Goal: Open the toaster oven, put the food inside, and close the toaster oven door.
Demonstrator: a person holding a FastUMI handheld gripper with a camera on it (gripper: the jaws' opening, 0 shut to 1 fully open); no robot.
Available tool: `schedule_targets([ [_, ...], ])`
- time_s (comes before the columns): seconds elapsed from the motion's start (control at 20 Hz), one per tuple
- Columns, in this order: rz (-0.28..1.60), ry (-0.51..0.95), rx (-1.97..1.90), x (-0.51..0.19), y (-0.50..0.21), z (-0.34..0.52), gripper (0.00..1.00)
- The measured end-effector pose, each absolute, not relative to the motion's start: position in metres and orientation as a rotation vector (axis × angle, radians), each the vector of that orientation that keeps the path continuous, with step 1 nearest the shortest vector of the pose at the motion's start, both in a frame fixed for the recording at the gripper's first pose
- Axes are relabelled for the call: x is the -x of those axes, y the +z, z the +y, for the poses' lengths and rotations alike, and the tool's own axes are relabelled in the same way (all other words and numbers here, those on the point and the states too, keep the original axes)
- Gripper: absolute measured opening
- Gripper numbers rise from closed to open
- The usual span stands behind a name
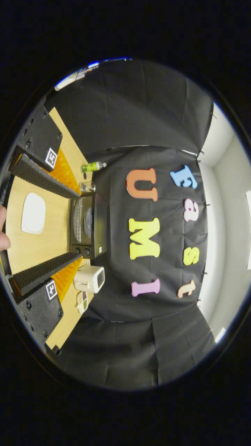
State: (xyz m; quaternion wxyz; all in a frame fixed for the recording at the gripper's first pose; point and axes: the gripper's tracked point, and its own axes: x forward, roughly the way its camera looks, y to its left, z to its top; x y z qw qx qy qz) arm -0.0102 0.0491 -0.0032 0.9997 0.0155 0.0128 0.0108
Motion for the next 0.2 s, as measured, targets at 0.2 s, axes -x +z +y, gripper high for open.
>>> schedule_targets([
  [0.2,0.019,0.018,-0.038,0.0102,-0.0013,0.0473,1.0],
])
